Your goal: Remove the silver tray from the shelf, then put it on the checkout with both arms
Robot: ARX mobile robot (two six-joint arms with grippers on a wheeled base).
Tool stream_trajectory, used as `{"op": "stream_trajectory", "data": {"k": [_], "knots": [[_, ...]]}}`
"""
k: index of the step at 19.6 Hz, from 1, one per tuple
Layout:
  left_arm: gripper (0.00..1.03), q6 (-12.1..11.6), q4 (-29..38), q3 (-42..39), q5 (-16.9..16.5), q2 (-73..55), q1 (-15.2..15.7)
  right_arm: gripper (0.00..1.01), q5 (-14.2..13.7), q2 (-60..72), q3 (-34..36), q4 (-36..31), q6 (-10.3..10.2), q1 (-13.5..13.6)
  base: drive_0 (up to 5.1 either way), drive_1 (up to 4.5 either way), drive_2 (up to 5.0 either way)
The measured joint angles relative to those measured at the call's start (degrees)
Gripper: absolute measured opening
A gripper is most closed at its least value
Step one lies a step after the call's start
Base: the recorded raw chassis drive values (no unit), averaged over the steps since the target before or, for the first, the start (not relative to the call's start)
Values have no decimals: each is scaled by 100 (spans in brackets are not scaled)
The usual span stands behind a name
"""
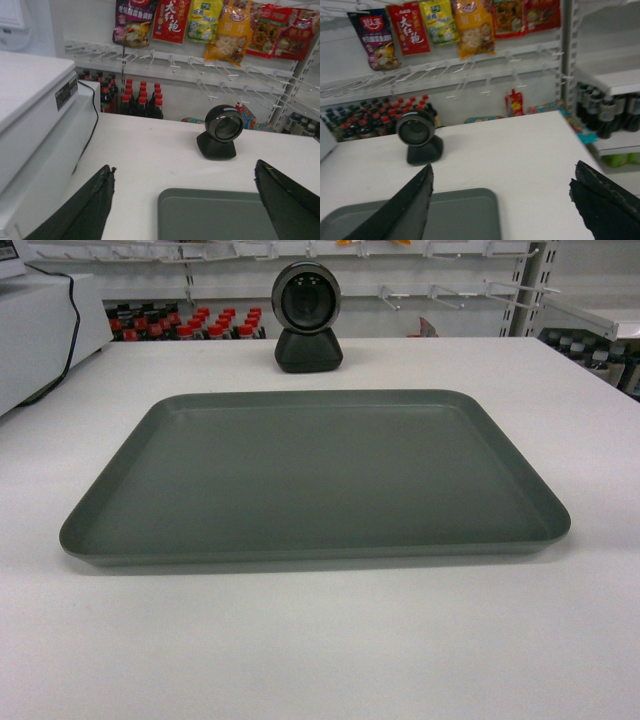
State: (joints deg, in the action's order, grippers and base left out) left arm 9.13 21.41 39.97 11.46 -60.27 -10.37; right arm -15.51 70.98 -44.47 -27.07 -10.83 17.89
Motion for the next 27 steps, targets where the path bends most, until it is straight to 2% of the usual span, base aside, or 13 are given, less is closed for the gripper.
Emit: {"op": "stream_trajectory", "data": {"k": [1,2,4,5,8,9,10,11,15,16,17,25,27], "knots": [[74,-367,-129,-378,-179,468,120,76,-42,-520,389,120,409,-116,0,0,0],[63,-564,-127,-734,-236,789,208,65,-63,-946,787,236,704,-203,0,0,0],[43,-743,146,-1283,-424,1106,308,44,-46,-1434,1292,225,922,-219,0,0,0],[32,-800,243,-1604,-516,1285,356,33,129,-1679,1585,70,968,-313,0,0,0],[1,-800,431,-2293,-629,1755,562,2,422,-2260,2430,-140,1043,-719,0,0,0],[2,-824,442,-2470,-903,1921,695,2,531,-2406,2673,-168,1064,-811,0,0,0],[2,-835,448,-2658,-1126,2081,984,2,651,-2583,2881,-179,1069,-909,0,0,0],[2,-831,446,-2815,-1060,2221,1084,2,730,-2776,3051,-210,1069,-990,0,0,0],[2,-833,334,-3250,-1147,2793,1023,2,984,-3392,3587,-111,1069,-1279,0,0,0],[2,-833,262,-3335,-1145,2938,1023,2,1394,-3567,3694,-24,1075,-1569,0,0,0],[2,-833,201,-3421,-1147,3082,1023,2,1499,-3727,3770,39,1071,-1784,0,0,0],[2,-833,-446,-3768,-1145,4100,1027,2,1537,-4854,4190,728,1071,-1790,0,0,0],[2,-833,-260,-3936,-1145,4207,1027,2,1537,-5027,4242,822,1071,-1790,0,0,0]]}}
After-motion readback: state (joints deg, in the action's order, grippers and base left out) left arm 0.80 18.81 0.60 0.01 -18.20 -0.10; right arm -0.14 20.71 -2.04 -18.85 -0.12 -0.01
